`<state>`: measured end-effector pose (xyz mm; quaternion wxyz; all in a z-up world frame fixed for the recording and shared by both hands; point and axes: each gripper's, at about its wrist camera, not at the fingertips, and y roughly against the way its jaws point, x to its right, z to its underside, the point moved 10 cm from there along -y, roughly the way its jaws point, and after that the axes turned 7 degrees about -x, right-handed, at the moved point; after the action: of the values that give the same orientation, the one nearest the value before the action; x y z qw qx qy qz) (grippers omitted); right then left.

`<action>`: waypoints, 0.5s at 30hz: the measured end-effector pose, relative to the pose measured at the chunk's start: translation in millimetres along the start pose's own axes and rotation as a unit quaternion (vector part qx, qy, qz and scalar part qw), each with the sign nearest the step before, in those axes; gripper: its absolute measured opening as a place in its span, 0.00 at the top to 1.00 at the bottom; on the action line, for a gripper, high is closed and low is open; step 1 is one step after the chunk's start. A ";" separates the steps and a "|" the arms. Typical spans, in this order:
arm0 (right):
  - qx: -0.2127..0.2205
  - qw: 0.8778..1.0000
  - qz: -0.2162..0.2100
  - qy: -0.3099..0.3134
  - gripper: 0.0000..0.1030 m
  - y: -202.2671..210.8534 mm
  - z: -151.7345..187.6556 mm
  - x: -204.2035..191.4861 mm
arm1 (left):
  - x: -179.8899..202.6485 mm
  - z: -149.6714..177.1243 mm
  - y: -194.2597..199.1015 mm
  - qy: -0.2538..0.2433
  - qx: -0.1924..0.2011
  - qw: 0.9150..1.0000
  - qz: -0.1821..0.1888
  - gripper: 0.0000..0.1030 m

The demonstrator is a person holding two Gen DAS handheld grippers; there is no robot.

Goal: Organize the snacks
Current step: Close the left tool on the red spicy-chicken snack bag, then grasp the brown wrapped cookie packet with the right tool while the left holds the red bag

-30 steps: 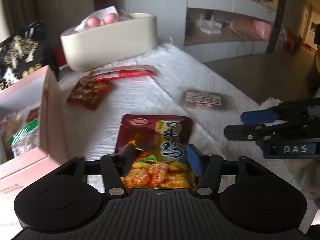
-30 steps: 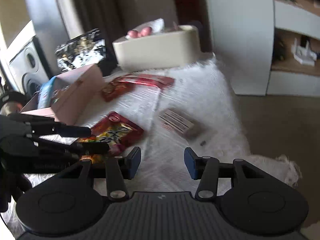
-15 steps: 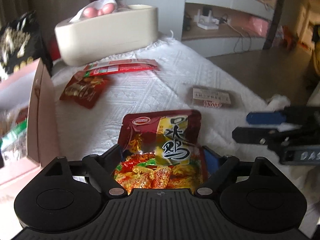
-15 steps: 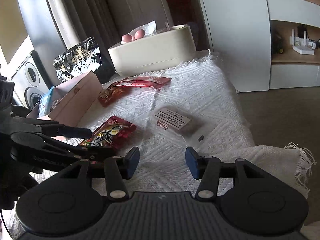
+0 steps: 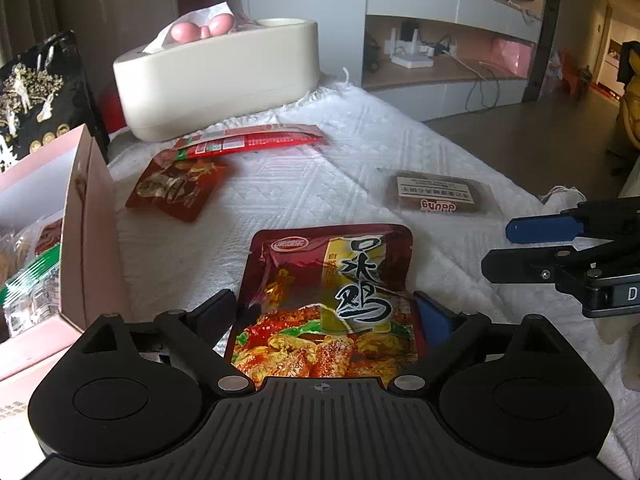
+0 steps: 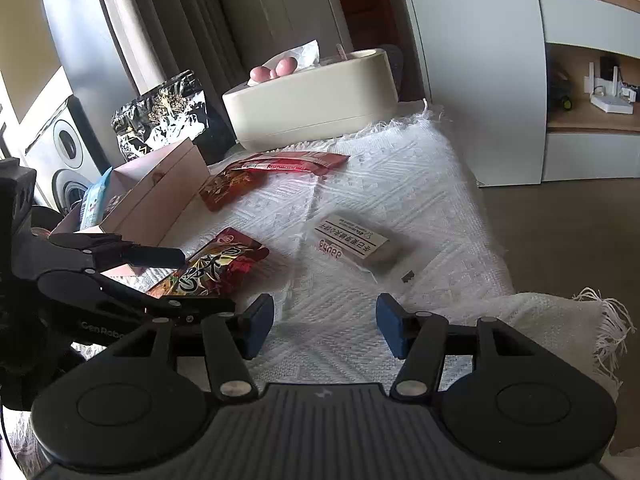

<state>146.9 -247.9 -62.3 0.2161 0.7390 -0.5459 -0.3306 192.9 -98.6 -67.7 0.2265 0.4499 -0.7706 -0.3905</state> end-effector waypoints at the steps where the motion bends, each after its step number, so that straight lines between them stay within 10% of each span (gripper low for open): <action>1: 0.000 1.000 0.000 0.000 0.45 -0.1 0.0 0.0 | -0.1 -0.6 -0.3 0.003 -0.001 1.000 0.002 0.05; 15: 0.001 1.000 -0.003 0.000 0.43 0.8 -0.1 -0.3 | -5.6 -8.5 -5.1 0.014 0.003 1.000 0.025 0.03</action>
<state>146.4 -247.9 -61.6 0.2144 0.7408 -0.5437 -0.3311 204.2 -98.6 -66.7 0.2460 0.4366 -0.7795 -0.3757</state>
